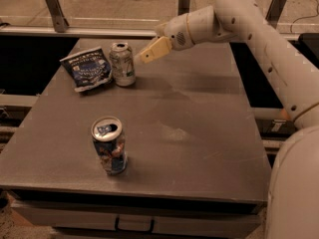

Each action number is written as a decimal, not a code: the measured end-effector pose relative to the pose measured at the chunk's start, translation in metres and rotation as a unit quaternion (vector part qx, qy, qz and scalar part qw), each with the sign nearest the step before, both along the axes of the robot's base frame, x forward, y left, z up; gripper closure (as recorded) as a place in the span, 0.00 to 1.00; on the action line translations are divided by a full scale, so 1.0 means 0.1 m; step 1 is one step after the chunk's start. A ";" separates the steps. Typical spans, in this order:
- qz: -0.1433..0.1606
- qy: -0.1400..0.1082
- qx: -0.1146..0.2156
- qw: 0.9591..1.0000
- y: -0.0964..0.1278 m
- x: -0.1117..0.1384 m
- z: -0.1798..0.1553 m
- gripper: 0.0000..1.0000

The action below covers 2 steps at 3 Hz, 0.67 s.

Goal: Move 7up can near blue chip bag

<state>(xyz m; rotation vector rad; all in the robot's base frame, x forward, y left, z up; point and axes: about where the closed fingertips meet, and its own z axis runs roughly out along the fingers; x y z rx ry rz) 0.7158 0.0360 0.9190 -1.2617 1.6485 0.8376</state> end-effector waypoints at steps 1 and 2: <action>-0.065 -0.074 -0.038 0.994 -0.60 0.21 0.52 0.00; -0.126 -0.164 -0.080 0.975 -1.16 0.28 1.23 0.00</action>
Offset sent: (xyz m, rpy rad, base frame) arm 0.0277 -0.1947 0.2269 -0.2645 -0.5596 -0.4167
